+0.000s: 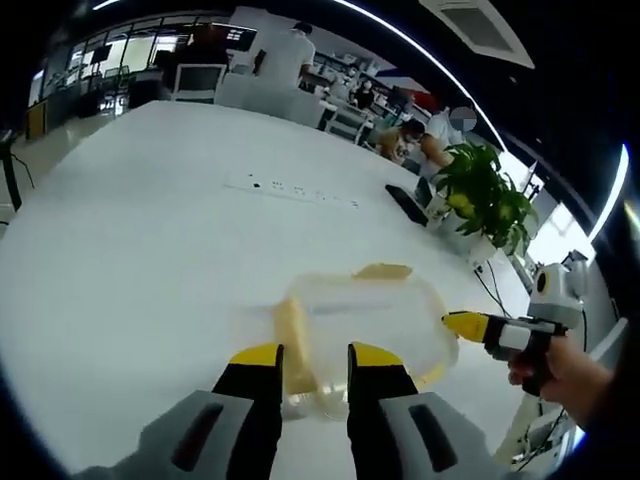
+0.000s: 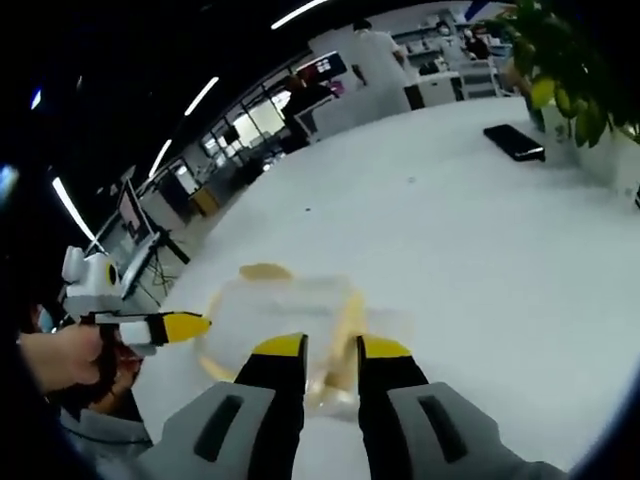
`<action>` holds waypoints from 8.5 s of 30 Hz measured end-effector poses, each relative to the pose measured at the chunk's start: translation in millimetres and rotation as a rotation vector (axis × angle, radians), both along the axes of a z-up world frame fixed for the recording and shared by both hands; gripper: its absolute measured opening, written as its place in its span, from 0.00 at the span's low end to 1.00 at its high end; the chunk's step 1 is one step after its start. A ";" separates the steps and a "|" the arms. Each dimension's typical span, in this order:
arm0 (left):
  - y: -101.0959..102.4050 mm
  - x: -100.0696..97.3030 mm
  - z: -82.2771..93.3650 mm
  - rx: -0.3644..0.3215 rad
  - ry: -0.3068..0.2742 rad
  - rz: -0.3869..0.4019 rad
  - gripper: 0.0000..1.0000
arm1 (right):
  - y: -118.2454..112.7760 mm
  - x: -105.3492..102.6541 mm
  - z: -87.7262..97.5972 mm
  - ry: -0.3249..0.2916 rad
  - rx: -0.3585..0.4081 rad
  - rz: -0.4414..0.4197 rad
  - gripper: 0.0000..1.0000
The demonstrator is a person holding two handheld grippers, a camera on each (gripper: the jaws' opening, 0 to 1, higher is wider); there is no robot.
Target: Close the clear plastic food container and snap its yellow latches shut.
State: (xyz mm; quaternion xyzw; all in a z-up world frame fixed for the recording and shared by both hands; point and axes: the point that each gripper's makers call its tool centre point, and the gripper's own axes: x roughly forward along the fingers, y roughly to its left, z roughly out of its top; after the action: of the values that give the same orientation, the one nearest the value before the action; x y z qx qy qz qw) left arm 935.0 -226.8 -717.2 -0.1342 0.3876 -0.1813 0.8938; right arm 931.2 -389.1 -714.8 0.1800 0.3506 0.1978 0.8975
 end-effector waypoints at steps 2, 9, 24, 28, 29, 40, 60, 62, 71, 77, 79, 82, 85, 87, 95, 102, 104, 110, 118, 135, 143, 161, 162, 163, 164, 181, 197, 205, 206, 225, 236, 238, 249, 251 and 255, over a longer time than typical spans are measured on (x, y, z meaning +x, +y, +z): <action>-0.2 0.4 -0.1 0.000 0.006 0.000 0.18 | -0.8 0.0 -0.4 0.006 0.012 -0.007 0.17; -0.4 0.9 -0.4 0.002 0.017 0.003 0.17 | 0.0 -1.3 -0.6 0.034 0.047 -0.030 0.17; -3.5 4.6 -2.0 -0.028 0.050 0.006 0.12 | 4.0 -5.8 -1.4 0.068 0.087 -0.051 0.16; -5.8 6.4 -5.8 -0.016 0.037 0.009 0.12 | 7.6 -6.8 -5.3 0.069 0.112 -0.072 0.15; -6.5 6.3 -5.5 -0.020 0.037 0.012 0.12 | 11.9 -5.7 -6.1 0.084 0.163 -0.086 0.16; -3.1 0.7 -2.2 -0.059 0.041 -0.001 0.15 | 3.0 -4.2 -4.5 0.056 0.203 -0.055 0.22; -56.8 8.1 42.5 0.317 -0.320 -0.761 0.14 | 41.0 25.7 39.2 -0.446 -0.478 0.734 0.15; -61.2 6.9 39.5 0.359 -0.326 -0.836 0.13 | 45.1 26.1 37.6 -0.445 -0.484 0.775 0.15; -84.0 -5.5 32.2 0.434 -0.345 -1.035 0.12 | 57.6 24.5 30.5 -0.441 -0.481 0.854 0.13; -91.8 -4.4 29.1 0.429 -0.337 -1.063 0.12 | 64.8 25.1 27.0 -0.433 -0.468 0.871 0.11; -93.4 -4.7 27.4 0.430 -0.332 -1.072 0.12 | 65.7 26.5 24.6 -0.428 -0.472 0.874 0.11; -94.7 -5.3 25.9 0.431 -0.329 -1.082 0.12 | 67.8 27.5 22.1 -0.420 -0.463 0.876 0.11; -95.2 -4.9 23.3 0.434 -0.323 -1.084 0.12 | 70.0 27.8 18.3 -0.407 -0.462 0.877 0.11; -95.4 -6.2 21.6 0.434 -0.317 -1.085 0.12 | 71.4 27.8 17.5 -0.403 -0.459 0.876 0.11; -96.3 -15.8 15.8 0.434 -0.296 -1.113 0.12 | 74.5 32.0 17.1 -0.395 -0.450 0.856 0.13; -99.3 -26.7 13.8 0.455 -0.311 -1.161 0.15 | 74.7 34.8 13.5 -0.373 -0.440 0.862 0.19; -99.8 -28.0 13.8 0.470 -0.320 -1.170 0.19 | 75.6 34.5 12.1 -0.352 -0.422 0.863 0.21; -99.6 -37.4 6.7 0.543 -0.353 -1.233 0.21 | 76.9 35.7 10.8 -0.331 -0.414 0.888 0.24; -100.6 -40.2 3.9 0.570 -0.377 -1.247 0.21 | 81.2 34.3 6.8 -0.288 -0.393 0.970 0.27; -100.1 -42.6 0.0 0.643 -0.410 -1.272 0.24 | 86.0 45.3 -2.6 -0.161 -0.447 1.206 0.32; -98.9 -42.7 -0.4 0.644 -0.404 -1.271 0.23 | 90.1 39.4 -5.3 -0.090 -0.461 1.331 0.35; -99.2 -36.9 0.1 0.692 -0.427 -1.271 0.21 | 90.3 36.6 -11.2 0.107 -0.394 1.398 0.37; -99.6 -36.6 0.0 0.695 -0.425 -1.271 0.21 | 90.2 34.8 -11.3 0.114 -0.389 1.399 0.38; -99.9 -36.6 0.1 0.700 -0.425 -1.274 0.21 | 90.1 32.9 -11.1 0.123 -0.384 1.396 0.38; -100.1 -36.5 0.2 0.706 -0.424 -1.274 0.21 | 89.8 32.2 -11.0 0.130 -0.382 1.395 0.38; -101.7 -34.8 -0.5 0.734 -0.399 -1.273 0.21 | 89.4 28.6 -12.4 0.195 -0.356 1.391 0.39; -103.2 -39.4 -10.2 0.786 -0.369 -1.280 0.15 | 90.0 30.1 -7.2 0.277 -0.406 1.386 0.33; -101.6 -33.0 -0.8 0.766 -0.386 -1.213 0.17 | 88.8 32.3 -8.0 0.268 -0.394 1.372 0.35; -102.2 -33.4 -1.0 0.766 -0.388 -1.217 0.17 | 89.0 32.8 -8.6 0.265 -0.388 1.365 0.35; -96.5 -54.6 -1.7 0.792 -0.409 -1.279 0.19 | 88.9 7.3 -11.0 0.283 -0.353 1.310 0.36; -90.8 -64.7 -2.6 0.834 -0.453 -1.322 0.20 | 94.1 -1.5 -10.6 0.261 -0.367 1.325 0.37; -87.6 -64.8 -2.4 0.843 -0.447 -1.313 0.23 | 93.7 3.3 -8.3 0.199 -0.396 1.332 0.37; -72.3 -61.9 51.4 0.464 -0.500 -0.925 0.32 | 66.7 12.8 50.3 -0.242 -0.305 0.976 0.46; -60.7 -58.0 50.6 0.447 -0.518 -0.879 0.36 | 50.9 -0.5 49.0 -0.290 -0.319 0.917 0.48; -36.6 -52.6 42.3 0.448 -0.519 -0.788 0.42 | 22.6 -25.5 35.2 -0.330 -0.329 0.801 0.51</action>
State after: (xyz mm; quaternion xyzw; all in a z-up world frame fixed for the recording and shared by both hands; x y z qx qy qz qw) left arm 882.4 -263.4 -674.9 0.2657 0.2038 -0.4440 0.8311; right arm 905.7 -366.5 -679.6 -0.1483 0.2718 0.4967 0.8108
